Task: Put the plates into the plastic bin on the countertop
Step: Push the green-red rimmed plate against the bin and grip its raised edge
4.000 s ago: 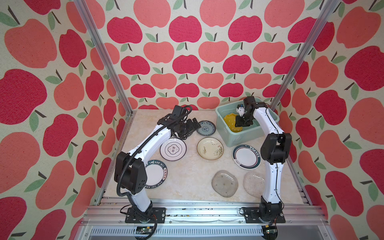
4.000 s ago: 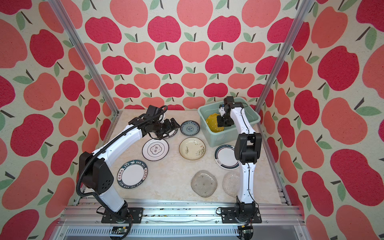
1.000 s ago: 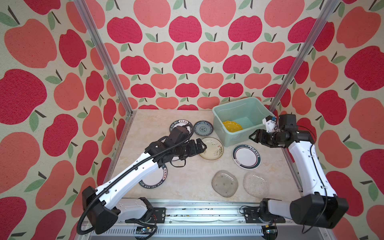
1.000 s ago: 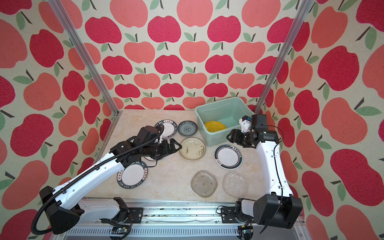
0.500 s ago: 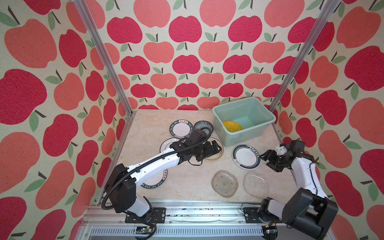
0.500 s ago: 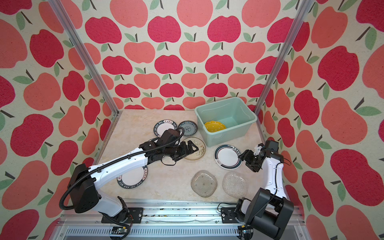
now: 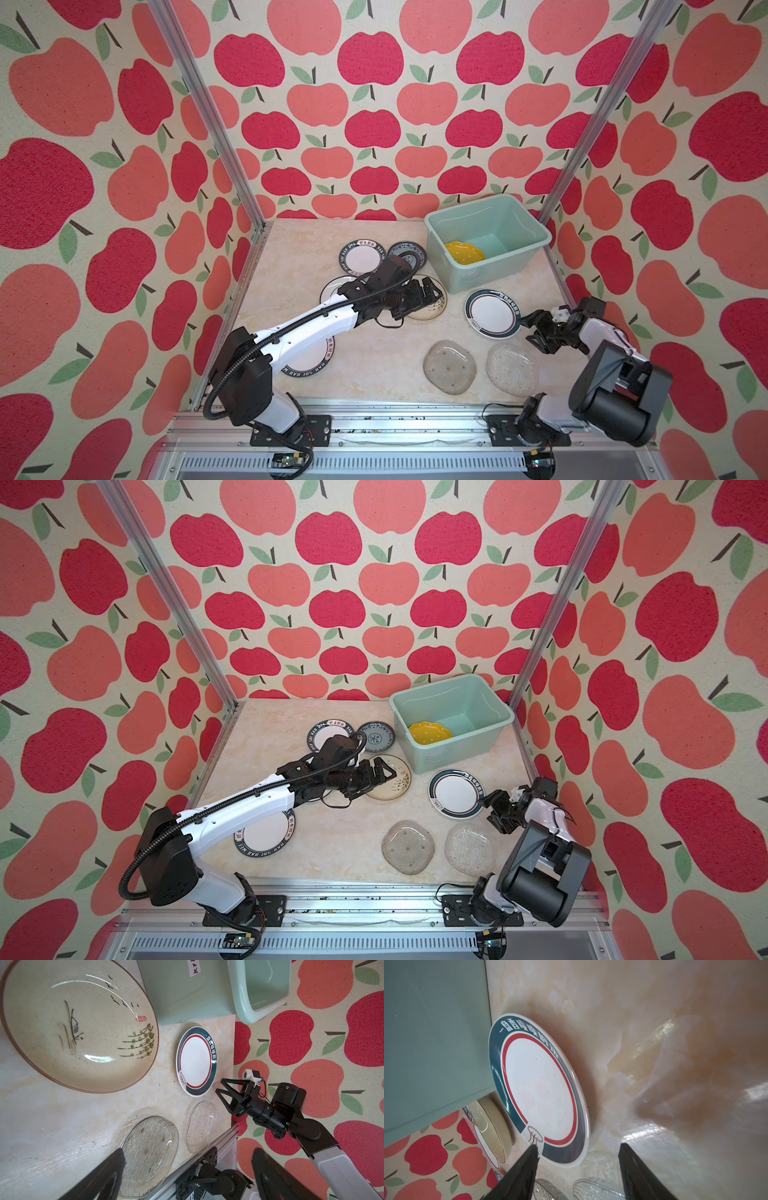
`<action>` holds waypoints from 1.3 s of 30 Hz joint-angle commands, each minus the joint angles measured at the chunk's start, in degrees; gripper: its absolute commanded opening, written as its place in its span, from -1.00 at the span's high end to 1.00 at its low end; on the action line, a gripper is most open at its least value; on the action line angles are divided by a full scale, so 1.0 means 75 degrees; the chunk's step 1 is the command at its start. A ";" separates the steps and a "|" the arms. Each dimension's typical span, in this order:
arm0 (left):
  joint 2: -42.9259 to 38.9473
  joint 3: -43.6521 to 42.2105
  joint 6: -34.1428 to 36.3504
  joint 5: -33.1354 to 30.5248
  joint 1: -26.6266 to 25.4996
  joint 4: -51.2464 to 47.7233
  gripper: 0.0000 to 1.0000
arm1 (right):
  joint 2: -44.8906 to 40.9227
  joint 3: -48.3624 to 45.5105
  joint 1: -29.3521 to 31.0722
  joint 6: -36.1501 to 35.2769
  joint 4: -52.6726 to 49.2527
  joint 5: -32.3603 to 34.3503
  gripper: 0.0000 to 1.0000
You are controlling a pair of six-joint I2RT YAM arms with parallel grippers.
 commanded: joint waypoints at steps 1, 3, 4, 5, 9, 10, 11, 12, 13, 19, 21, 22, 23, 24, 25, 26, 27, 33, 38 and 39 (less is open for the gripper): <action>0.0134 0.0004 -0.0020 0.0096 0.0045 0.0292 -0.95 | 0.0200 -0.0262 -0.0021 0.0315 0.0631 -0.0455 -0.29; 0.0211 0.0024 -0.0029 0.0124 0.0056 0.0323 -0.95 | 0.0390 -0.0402 -0.0001 0.0455 0.0918 -0.0651 -0.29; 0.0238 0.0047 -0.0029 0.0142 0.0067 0.0324 -0.95 | 0.0478 -0.0484 0.0002 0.0514 0.1070 -0.0733 -0.28; 0.0267 0.0072 -0.0030 0.0137 0.0073 0.0315 -0.95 | 0.0544 -0.0538 0.0023 0.0544 0.1168 -0.0767 -0.28; 0.0350 0.0156 -0.0009 0.0120 0.0082 0.0286 -0.95 | 0.0802 -0.0710 0.0237 0.0613 0.1527 -0.0798 -0.25; 0.0345 0.0162 -0.0012 0.0102 0.0096 0.0288 -0.95 | 0.0853 -0.0737 0.0313 0.0655 0.1657 -0.0831 -0.25; 0.0354 0.0158 -0.0023 0.0082 0.0097 0.0294 -0.95 | 0.0913 -0.0762 0.0372 0.0705 0.1763 -0.0858 -0.24; 0.0365 0.0159 -0.0029 0.0078 0.0103 0.0310 -0.95 | 0.0968 -0.0799 0.0431 0.0781 0.1903 -0.0909 -0.23; 0.0371 0.0168 -0.0041 0.0058 0.0108 0.0312 -0.95 | 0.1024 -0.0828 0.0489 0.0880 0.2070 -0.0980 -0.21; 0.0371 0.0214 -0.0076 -0.0033 0.0108 0.0210 -0.95 | 0.1281 -0.0947 0.0681 0.1388 0.2906 -0.1299 -0.01; 0.0356 0.0226 -0.0076 -0.0073 0.0108 0.0140 -0.95 | 0.1314 -0.0958 0.0693 0.1563 0.3160 -0.1407 0.04; 0.0350 0.0228 -0.0076 -0.0085 0.0108 0.0119 -0.95 | 0.1324 -0.0959 0.0704 0.1669 0.3304 -0.1467 0.08; 0.0346 0.0237 -0.0079 -0.0094 0.0108 0.0103 -0.95 | 0.1329 -0.0958 0.0711 0.1761 0.3424 -0.1521 0.10; 0.0340 0.0238 -0.0076 -0.0108 0.0108 0.0070 -0.95 | 0.1331 -0.0959 0.0726 0.1885 0.3574 -0.1583 0.13; 0.0323 0.0238 -0.0076 -0.0108 0.0108 0.0046 -0.95 | 0.1333 -0.0953 0.0738 0.1988 0.3703 -0.1639 0.14; 0.0314 0.0249 -0.0076 -0.0130 0.0108 0.0021 -0.95 | 0.1310 -0.0959 0.0751 0.2073 0.3822 -0.1694 0.17; 0.0302 0.0250 -0.0076 -0.0137 0.0108 -0.0013 -0.95 | 0.1269 -0.0953 0.0775 0.2163 0.3931 -0.1727 0.17; 0.0221 0.0261 -0.0048 -0.0226 0.0108 -0.0153 -0.95 | 0.0651 -0.0849 0.0893 0.2586 0.4222 -0.1881 0.16; 0.0151 0.0284 0.0018 -0.0262 0.0152 -0.0233 -0.95 | 0.0378 -0.0644 0.1001 0.2658 0.4089 -0.1864 0.15; 0.0167 0.0296 0.0029 -0.0251 0.0166 -0.0256 -0.96 | 0.0423 -0.0592 0.1041 0.2634 0.4017 -0.1830 0.15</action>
